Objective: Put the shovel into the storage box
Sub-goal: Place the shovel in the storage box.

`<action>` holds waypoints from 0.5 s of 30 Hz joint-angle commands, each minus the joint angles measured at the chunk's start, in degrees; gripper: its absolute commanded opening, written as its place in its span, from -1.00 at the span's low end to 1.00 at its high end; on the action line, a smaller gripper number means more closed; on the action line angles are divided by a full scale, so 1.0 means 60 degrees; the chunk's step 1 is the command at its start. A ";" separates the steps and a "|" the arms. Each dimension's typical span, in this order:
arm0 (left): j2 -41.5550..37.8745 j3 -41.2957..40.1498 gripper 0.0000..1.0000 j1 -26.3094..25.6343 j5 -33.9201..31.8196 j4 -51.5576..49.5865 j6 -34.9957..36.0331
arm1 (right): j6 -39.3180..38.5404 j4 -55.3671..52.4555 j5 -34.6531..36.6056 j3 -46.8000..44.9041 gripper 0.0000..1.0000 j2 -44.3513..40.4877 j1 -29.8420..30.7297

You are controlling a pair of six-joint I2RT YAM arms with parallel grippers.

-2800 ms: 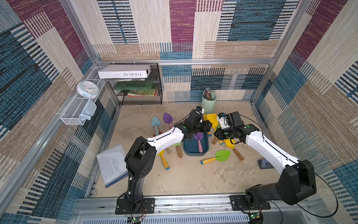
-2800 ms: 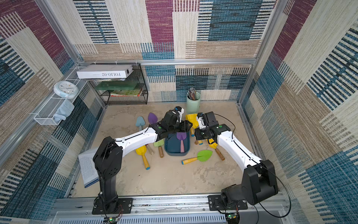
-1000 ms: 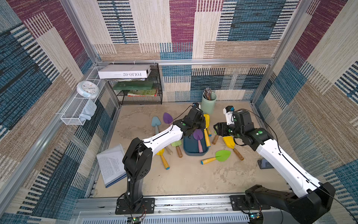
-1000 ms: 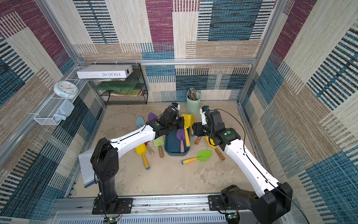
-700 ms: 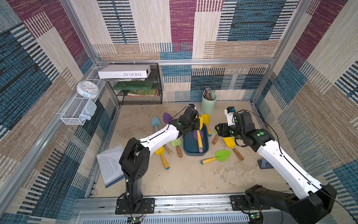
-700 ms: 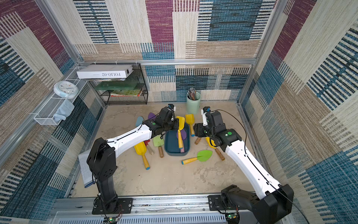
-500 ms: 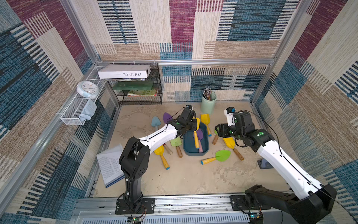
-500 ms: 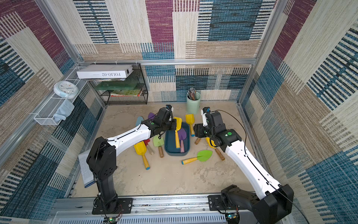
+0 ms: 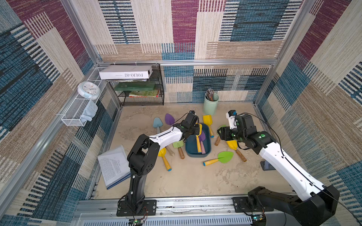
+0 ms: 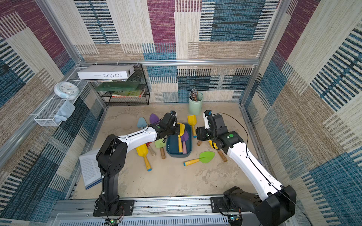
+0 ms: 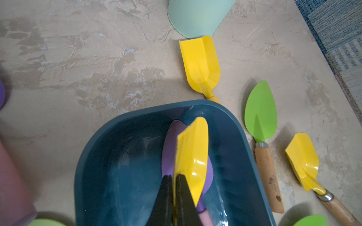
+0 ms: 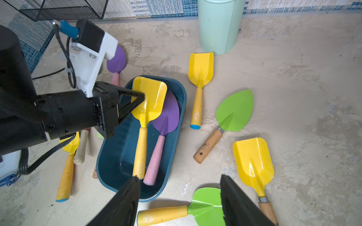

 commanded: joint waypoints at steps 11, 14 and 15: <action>0.0542 -0.0038 -1.00 -0.0006 0.0288 0.0281 -0.0346 | -0.0021 0.0175 -0.0048 -0.0266 0.38 -0.0005 -0.0003; 0.0638 0.0025 -1.00 -0.0001 0.0253 0.0211 -0.0381 | -0.0022 0.0193 -0.0064 -0.0298 0.38 -0.0005 0.0001; 0.0674 0.0053 -1.00 -0.0006 0.0238 0.0172 -0.0390 | -0.0019 0.0197 -0.0071 -0.0305 0.38 -0.0005 -0.0007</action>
